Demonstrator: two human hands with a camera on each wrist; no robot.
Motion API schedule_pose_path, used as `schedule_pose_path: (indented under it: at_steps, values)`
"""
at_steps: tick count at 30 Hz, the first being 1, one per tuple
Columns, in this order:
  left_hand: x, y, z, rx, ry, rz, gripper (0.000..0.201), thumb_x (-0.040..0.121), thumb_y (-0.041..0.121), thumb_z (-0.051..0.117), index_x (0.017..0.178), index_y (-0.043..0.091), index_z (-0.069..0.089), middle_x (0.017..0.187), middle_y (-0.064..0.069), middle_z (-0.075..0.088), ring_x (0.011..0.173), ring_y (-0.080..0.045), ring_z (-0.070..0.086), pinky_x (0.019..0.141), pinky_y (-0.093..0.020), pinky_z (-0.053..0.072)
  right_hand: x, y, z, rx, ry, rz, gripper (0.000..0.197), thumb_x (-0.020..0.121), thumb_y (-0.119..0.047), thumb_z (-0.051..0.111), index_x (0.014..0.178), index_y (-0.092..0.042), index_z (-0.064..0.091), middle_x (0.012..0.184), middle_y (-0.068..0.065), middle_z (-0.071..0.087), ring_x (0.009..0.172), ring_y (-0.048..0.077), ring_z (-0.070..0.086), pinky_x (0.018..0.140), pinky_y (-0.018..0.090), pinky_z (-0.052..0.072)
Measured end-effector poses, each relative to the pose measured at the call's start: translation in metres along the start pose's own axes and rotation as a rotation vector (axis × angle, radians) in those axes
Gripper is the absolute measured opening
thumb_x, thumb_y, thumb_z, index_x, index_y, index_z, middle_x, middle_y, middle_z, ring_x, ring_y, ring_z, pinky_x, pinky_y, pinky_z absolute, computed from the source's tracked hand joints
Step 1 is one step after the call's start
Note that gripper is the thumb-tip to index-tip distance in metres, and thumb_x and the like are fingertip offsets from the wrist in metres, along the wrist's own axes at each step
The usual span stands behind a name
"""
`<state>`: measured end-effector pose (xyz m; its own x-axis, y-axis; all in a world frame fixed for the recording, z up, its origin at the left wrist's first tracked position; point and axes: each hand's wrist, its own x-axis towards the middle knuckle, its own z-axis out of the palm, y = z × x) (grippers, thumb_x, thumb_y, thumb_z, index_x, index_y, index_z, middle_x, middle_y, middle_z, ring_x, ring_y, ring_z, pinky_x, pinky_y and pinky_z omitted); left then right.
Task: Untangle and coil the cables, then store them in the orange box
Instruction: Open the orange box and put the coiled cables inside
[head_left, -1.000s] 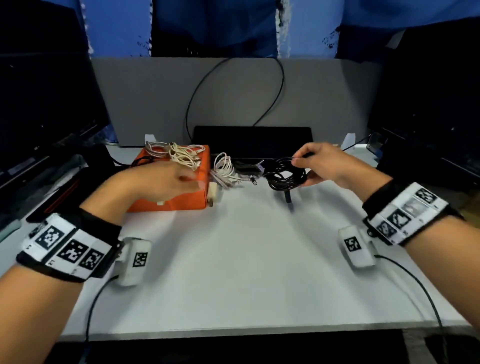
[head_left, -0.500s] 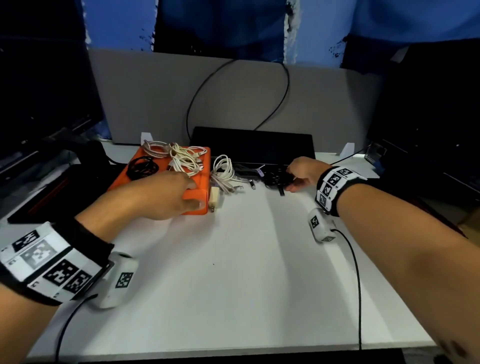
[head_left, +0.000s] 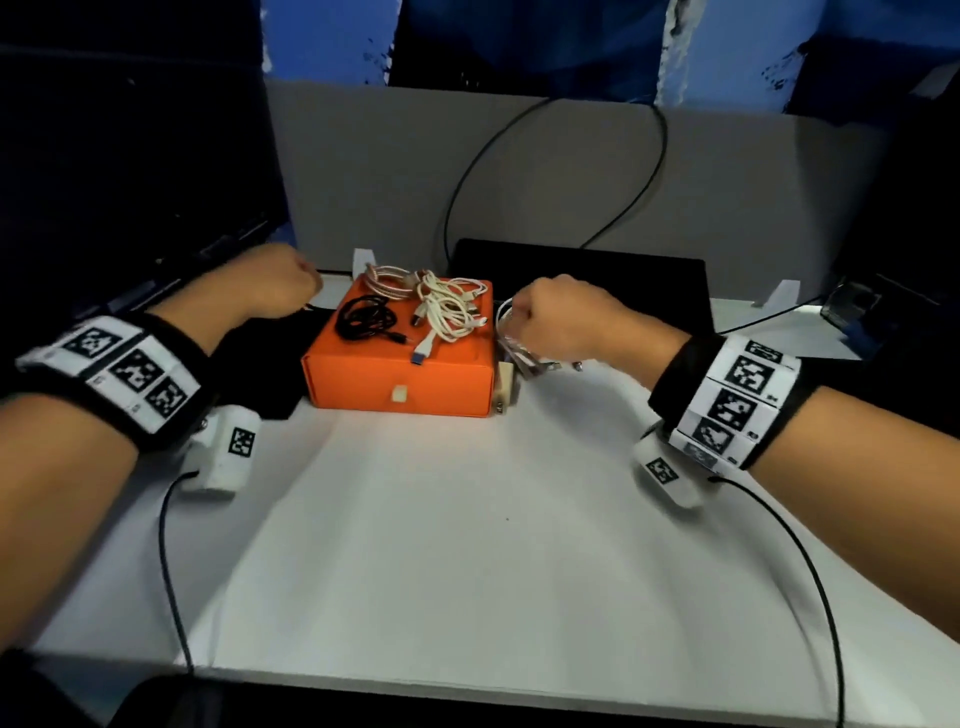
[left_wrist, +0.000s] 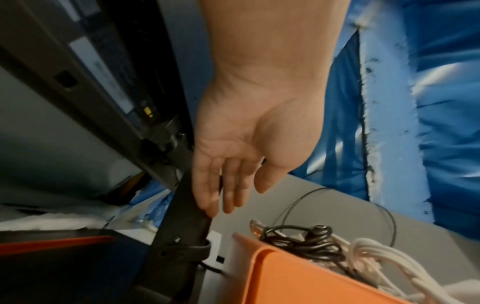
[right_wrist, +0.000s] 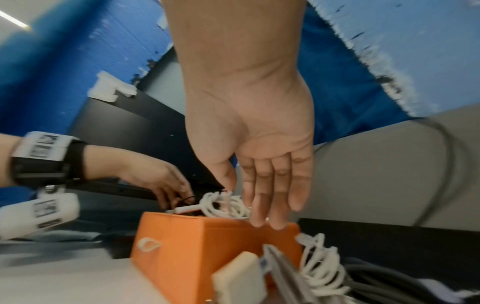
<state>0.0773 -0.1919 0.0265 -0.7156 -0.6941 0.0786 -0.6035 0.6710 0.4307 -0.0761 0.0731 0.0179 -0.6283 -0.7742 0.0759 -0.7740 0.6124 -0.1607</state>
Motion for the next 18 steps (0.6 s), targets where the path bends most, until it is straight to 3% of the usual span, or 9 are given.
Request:
schedule_pose_path:
  at_steps: [3, 6, 9, 12, 14, 18]
  values:
    - [0.001, 0.011, 0.007, -0.133, -0.137, -0.035, 0.025, 0.103, 0.006, 0.043, 0.113, -0.005, 0.063, 0.110, -0.020, 0.068, 0.078, -0.036, 0.068, 0.071, -0.044, 0.059, -0.001, -0.025, 0.015, -0.132, -0.095, -0.061, 0.029, 0.102, -0.051, 0.044, 0.088, -0.027, 0.053, 0.083, -0.006, 0.057, 0.075, 0.015, 0.057, 0.058, 0.030, 0.040]
    - [0.004, 0.024, 0.010, -0.095, -0.195, -0.028, 0.030, 0.102, 0.005, 0.039, 0.110, -0.010, 0.064, 0.108, -0.026, 0.070, 0.078, -0.039, 0.071, 0.073, -0.049, 0.061, 0.007, -0.028, 0.026, -0.154, -0.135, -0.064, 0.029, 0.104, -0.052, 0.040, 0.102, -0.026, 0.054, 0.092, -0.004, 0.060, 0.083, 0.018, 0.060, 0.063, 0.031, 0.042]
    - [0.013, 0.029, 0.011, -0.057, -0.241, -0.037, 0.027, 0.102, 0.005, 0.043, 0.101, -0.010, 0.066, 0.089, -0.022, 0.071, 0.064, -0.031, 0.068, 0.061, -0.039, 0.060, 0.003, -0.027, 0.019, -0.248, -0.128, -0.040, 0.025, 0.106, -0.039, 0.042, 0.097, -0.022, 0.058, 0.091, -0.001, 0.063, 0.081, 0.018, 0.061, 0.065, 0.032, 0.045]
    - [0.016, 0.033, 0.018, -0.002, -0.301, -0.061, 0.027, 0.102, 0.005, 0.043, 0.093, -0.005, 0.066, 0.065, -0.015, 0.069, 0.051, -0.023, 0.065, 0.051, -0.032, 0.058, -0.019, -0.045, 0.012, -0.414, -0.035, -0.044, 0.014, 0.099, -0.021, 0.044, 0.090, -0.017, 0.052, 0.076, 0.001, 0.047, 0.078, 0.025, 0.055, 0.067, 0.036, 0.044]
    - [0.015, 0.038, 0.025, 0.055, -0.362, -0.069, 0.028, 0.103, 0.007, 0.042, 0.090, -0.004, 0.064, 0.067, -0.017, 0.070, 0.051, -0.024, 0.067, 0.051, -0.033, 0.059, -0.036, -0.065, 0.017, -0.388, -0.087, -0.082, 0.016, 0.099, -0.025, 0.044, 0.092, -0.016, 0.055, 0.076, 0.000, 0.047, 0.079, 0.027, 0.056, 0.067, 0.035, 0.044]
    - [0.015, 0.039, 0.035, 0.105, -0.365, -0.050, 0.029, 0.104, 0.008, 0.041, 0.083, -0.001, 0.059, 0.076, -0.020, 0.066, 0.051, -0.029, 0.065, 0.059, -0.039, 0.059, -0.028, -0.098, 0.049, -0.427, -0.219, -0.141, 0.039, 0.106, -0.047, 0.042, 0.113, -0.014, 0.063, 0.100, 0.003, 0.059, 0.096, 0.029, 0.063, 0.074, 0.036, 0.050]
